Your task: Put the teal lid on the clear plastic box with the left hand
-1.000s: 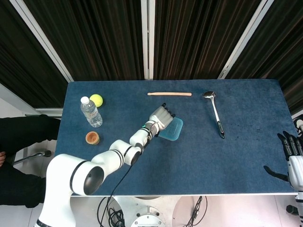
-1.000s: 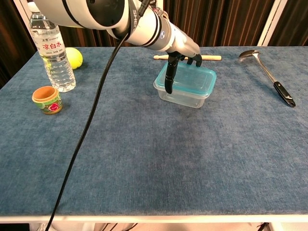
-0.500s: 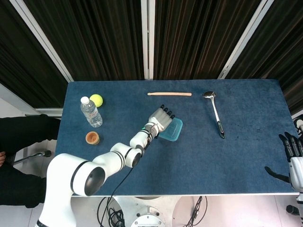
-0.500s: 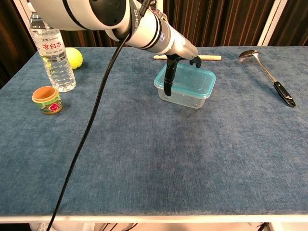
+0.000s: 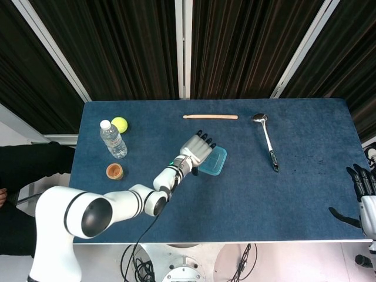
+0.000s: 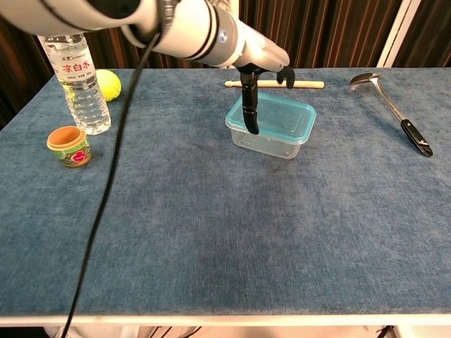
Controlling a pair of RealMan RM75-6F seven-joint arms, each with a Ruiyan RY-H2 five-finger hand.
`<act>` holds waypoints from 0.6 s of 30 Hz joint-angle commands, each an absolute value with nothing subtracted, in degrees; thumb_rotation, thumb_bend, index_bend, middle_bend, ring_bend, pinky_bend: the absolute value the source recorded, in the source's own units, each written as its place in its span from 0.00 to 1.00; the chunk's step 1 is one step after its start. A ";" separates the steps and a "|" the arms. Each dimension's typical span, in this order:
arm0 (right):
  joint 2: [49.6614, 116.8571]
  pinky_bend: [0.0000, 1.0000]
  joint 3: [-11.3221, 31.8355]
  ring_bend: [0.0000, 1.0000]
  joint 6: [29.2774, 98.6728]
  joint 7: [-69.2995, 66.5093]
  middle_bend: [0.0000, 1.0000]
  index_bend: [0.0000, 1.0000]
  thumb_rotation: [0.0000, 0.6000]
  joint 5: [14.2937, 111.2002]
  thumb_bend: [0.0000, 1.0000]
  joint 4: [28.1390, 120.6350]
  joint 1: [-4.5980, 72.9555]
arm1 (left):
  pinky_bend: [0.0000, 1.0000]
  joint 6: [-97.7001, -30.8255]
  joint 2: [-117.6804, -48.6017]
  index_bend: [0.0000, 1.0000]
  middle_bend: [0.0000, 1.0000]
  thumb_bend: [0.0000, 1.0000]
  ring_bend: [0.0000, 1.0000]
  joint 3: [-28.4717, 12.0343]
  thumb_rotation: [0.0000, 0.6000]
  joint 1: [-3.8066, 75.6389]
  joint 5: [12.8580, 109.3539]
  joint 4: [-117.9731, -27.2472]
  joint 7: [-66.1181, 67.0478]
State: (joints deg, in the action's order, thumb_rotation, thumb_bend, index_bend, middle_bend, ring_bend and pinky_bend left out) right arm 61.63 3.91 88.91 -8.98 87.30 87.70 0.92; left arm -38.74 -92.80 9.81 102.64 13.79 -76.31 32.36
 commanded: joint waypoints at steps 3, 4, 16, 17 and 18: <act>61.83 0.00 3.83 0.00 88.96 -8.75 0.00 0.00 1.00 87.71 0.04 87.82 1.05 | 0.00 -41.72 -91.35 0.16 0.14 0.00 0.01 8.50 0.75 97.53 18.18 -79.66 31.77; 61.83 0.00 3.80 0.00 89.01 -8.69 0.00 0.00 1.00 87.77 0.04 87.86 1.03 | 0.00 -41.59 -91.65 0.16 0.14 0.00 0.01 8.52 0.75 97.26 17.91 -79.26 32.20; 61.86 0.00 3.52 0.00 89.85 -7.78 0.00 0.00 1.00 87.83 0.04 88.40 0.34 | 0.00 -39.89 -94.94 0.16 0.14 0.00 0.01 7.11 0.75 94.61 15.10 -74.74 36.50; 61.86 0.00 3.52 0.00 89.95 -7.76 0.00 0.00 1.00 87.88 0.04 88.42 0.31 | 0.00 -39.79 -95.09 0.16 0.14 0.00 0.01 6.97 0.75 94.46 15.00 -74.52 36.73; 61.82 0.00 3.51 0.00 90.05 -7.70 0.00 0.00 1.00 87.94 0.04 88.47 0.26 | 0.00 -39.74 -95.27 0.16 0.14 0.00 0.01 6.75 0.75 94.27 14.89 -74.32 37.02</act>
